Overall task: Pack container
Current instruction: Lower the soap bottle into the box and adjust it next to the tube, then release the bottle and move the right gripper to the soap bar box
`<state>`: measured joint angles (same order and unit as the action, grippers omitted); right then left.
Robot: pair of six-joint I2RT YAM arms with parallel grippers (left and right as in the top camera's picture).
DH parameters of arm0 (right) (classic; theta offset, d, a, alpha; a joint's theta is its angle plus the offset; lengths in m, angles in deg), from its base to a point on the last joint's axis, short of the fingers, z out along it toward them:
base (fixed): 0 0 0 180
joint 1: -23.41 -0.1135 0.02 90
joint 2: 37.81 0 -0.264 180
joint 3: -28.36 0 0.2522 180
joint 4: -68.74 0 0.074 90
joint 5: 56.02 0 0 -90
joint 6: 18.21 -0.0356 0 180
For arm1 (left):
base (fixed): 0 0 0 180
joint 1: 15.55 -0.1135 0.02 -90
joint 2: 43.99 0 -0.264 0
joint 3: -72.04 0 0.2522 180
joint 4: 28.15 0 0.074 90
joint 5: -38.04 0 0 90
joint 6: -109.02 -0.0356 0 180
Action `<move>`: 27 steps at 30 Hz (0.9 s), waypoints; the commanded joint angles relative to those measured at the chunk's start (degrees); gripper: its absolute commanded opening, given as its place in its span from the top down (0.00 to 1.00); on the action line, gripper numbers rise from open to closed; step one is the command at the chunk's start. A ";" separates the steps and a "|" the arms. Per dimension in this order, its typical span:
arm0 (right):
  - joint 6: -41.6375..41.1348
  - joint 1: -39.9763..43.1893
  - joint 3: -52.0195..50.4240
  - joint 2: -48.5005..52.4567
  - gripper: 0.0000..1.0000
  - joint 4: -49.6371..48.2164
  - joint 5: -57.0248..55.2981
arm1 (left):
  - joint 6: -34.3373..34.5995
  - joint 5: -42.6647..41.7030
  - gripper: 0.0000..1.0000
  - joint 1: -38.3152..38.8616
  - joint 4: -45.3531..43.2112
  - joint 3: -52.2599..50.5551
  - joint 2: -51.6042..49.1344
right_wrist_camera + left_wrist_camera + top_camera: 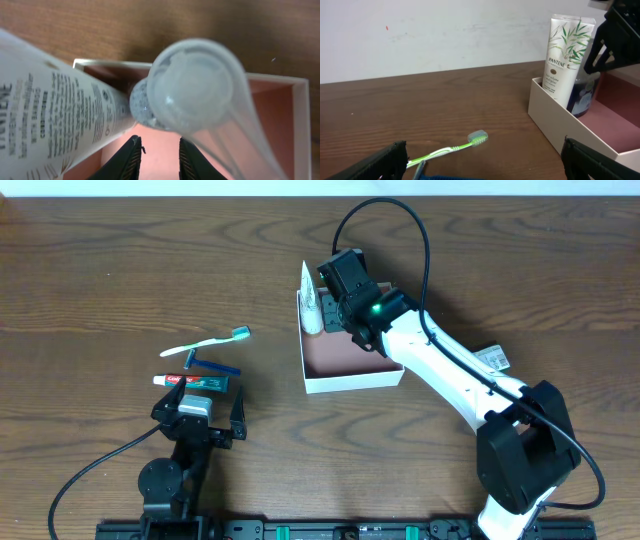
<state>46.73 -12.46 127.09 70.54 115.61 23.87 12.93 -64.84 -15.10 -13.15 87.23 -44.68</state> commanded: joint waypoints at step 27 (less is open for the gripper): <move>-11.15 14.14 -0.31 -29.22 0.23 41.97 -1.90 | -0.52 -0.11 0.02 0.17 1.70 -1.20 0.04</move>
<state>37.53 -2.54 126.92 41.61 156.26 24.51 12.93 -64.84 -15.10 -13.17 87.23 -44.68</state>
